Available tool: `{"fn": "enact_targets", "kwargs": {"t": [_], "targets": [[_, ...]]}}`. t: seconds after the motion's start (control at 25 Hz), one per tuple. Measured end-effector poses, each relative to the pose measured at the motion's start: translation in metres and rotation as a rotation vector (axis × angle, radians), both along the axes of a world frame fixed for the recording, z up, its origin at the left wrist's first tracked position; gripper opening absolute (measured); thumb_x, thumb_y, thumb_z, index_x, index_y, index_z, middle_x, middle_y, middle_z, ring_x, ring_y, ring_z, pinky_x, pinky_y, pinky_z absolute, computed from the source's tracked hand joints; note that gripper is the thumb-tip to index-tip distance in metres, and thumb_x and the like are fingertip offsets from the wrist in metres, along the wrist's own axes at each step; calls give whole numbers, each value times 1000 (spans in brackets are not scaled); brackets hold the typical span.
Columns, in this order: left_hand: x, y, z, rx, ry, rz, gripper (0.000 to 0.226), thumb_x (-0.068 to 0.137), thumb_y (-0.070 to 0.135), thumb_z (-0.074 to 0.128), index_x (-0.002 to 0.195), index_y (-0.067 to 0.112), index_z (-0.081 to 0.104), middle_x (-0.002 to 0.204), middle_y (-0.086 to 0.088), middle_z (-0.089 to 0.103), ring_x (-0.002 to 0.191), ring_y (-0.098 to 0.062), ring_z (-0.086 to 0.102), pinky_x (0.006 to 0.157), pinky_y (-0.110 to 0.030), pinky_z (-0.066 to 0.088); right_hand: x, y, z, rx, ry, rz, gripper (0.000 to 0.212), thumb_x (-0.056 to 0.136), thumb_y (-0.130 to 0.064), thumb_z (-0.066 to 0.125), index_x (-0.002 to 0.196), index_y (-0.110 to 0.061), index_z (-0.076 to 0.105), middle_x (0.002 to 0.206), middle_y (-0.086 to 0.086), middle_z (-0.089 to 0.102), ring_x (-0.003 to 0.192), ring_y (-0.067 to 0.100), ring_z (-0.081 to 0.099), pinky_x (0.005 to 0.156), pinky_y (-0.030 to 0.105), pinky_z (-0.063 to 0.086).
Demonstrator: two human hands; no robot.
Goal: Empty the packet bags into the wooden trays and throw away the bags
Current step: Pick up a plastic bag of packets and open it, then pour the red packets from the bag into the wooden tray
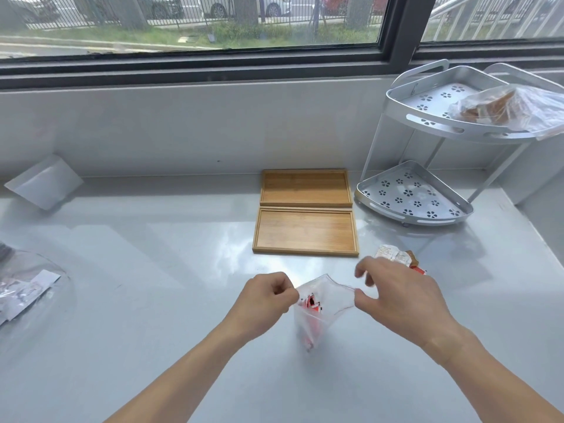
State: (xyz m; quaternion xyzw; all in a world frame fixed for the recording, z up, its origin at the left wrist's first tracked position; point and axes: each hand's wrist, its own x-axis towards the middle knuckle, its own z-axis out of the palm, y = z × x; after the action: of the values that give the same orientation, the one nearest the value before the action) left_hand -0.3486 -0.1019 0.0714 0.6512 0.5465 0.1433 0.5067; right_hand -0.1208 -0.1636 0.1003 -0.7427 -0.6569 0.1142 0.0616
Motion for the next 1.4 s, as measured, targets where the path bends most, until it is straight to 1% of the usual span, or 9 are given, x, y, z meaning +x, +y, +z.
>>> {"fn": "enact_targets", "kwargs": {"t": [0.08, 0.2, 0.32, 0.44, 0.64, 0.84, 1.08, 1.24, 1.4], "targets": [[8, 5, 1, -107, -104, 81, 28, 82, 20, 61, 55, 22, 52, 53, 9, 54, 55, -11, 44, 49, -15, 34, -15, 5, 1, 196, 136, 106, 23, 81, -50, 55, 97, -36, 61, 87, -20, 62, 89, 6, 56, 64, 26, 43], [11, 12, 3, -119, -185, 161, 26, 80, 18, 62, 55, 19, 53, 54, 4, 55, 52, -9, 47, 47, -10, 37, -43, 20, -2, 114, 226, 261, 36, 82, -60, 50, 99, -32, 66, 89, -17, 67, 91, 9, 57, 77, 28, 45], [3, 14, 3, -113, -239, 197, 22, 76, 29, 62, 57, 21, 55, 56, 5, 57, 55, -8, 50, 53, -15, 39, -64, 32, -14, 121, 202, 295, 21, 91, -42, 53, 98, -31, 69, 89, -11, 71, 93, 15, 58, 79, 29, 43], [-15, 20, -10, -128, -309, 371, 22, 77, 37, 59, 64, 20, 61, 64, 3, 63, 60, -9, 56, 61, -26, 43, -75, 41, -9, 270, 219, 307, 13, 88, -27, 61, 83, -24, 73, 74, -7, 70, 78, 21, 62, 70, 33, 48], [-20, 16, -66, -535, -231, 488, 27, 92, 29, 55, 107, 10, 67, 103, -8, 70, 83, -20, 64, 72, -35, 54, -74, 57, 14, 361, 302, 324, 5, 83, -19, 70, 79, -20, 71, 70, -8, 68, 74, 20, 61, 65, 38, 51], [-8, 15, -94, -809, -531, 343, 34, 95, 29, 50, 111, 9, 72, 103, -8, 72, 92, -22, 64, 77, -32, 52, -55, 67, 23, 342, 388, 298, 4, 82, -19, 72, 83, -23, 71, 73, -11, 66, 74, 16, 61, 68, 36, 52], [-19, 51, -101, -585, -445, 530, 25, 96, 25, 57, 103, 6, 72, 83, -5, 74, 71, -16, 65, 67, -28, 52, -19, 90, 7, 227, 338, 137, 11, 84, -23, 68, 94, -28, 67, 73, -16, 63, 81, 14, 59, 71, 33, 48], [-28, 101, -89, -240, -258, 701, 14, 90, 26, 68, 85, 15, 74, 69, 4, 74, 64, -10, 68, 56, -24, 52, 5, 123, -23, 100, 471, 2, 10, 82, -22, 67, 81, -31, 64, 74, -16, 65, 82, 5, 61, 72, 30, 49], [-26, 153, -80, -55, -124, 687, 10, 85, 26, 73, 79, 18, 72, 68, 4, 74, 65, -10, 69, 57, -27, 50, 20, 165, -71, -19, 620, -209, 11, 77, -22, 69, 70, -29, 65, 73, -13, 70, 76, 3, 64, 71, 26, 49]]}}
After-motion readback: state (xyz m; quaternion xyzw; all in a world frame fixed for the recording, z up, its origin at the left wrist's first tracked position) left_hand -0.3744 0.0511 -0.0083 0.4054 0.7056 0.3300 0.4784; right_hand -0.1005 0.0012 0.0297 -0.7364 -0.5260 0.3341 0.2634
